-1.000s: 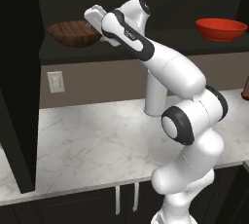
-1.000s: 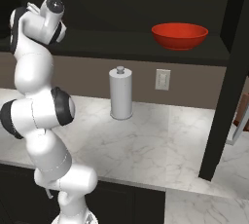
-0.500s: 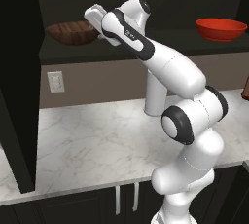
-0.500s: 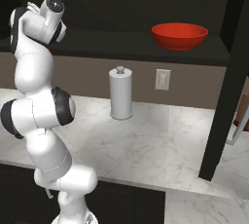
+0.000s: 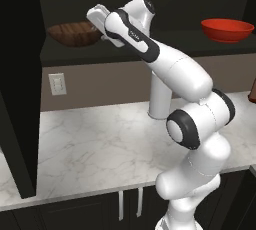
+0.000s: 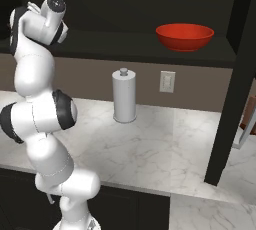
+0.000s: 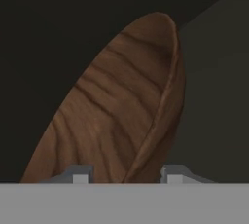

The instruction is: Move the bowls from the cabinet to the plates on the dining table.

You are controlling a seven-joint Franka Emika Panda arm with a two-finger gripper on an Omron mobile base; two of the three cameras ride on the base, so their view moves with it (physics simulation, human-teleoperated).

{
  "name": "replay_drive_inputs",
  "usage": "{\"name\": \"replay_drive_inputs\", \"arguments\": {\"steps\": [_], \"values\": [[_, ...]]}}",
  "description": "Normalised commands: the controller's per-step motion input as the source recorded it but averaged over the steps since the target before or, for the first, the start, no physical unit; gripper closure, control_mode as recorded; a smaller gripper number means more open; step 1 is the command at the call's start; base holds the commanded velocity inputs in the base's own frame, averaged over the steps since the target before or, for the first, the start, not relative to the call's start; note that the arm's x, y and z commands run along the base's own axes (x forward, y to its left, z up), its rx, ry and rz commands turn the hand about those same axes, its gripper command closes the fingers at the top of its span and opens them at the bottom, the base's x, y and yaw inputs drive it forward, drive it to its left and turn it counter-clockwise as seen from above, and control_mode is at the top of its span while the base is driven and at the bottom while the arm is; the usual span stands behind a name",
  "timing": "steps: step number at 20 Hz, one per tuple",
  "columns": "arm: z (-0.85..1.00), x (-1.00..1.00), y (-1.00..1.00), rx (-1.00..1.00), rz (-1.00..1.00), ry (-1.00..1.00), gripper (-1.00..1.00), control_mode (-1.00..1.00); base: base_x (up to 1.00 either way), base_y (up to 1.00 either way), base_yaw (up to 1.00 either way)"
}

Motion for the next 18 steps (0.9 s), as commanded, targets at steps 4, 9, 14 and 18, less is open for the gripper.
{"name": "replay_drive_inputs", "arguments": {"steps": [4, 9, 14, 18], "values": [[0.0, -0.59, -0.06, 0.0, 0.0, 0.0, 1.0, -1.0, 0.0, 0.0, 0.0], [0.0, -0.68, -0.24, 0.0, 0.0, -0.05, 1.0, -1.0, 0.0, 0.0, 0.0], [-0.05, -0.35, -0.55, 0.0, -0.01, -0.09, 1.0, -1.0, 0.0, 0.0, 0.0], [-0.01, -0.59, -0.5, 0.0, 0.0, -0.1, 1.0, -1.0, 0.0, 0.0, 0.0]]}}
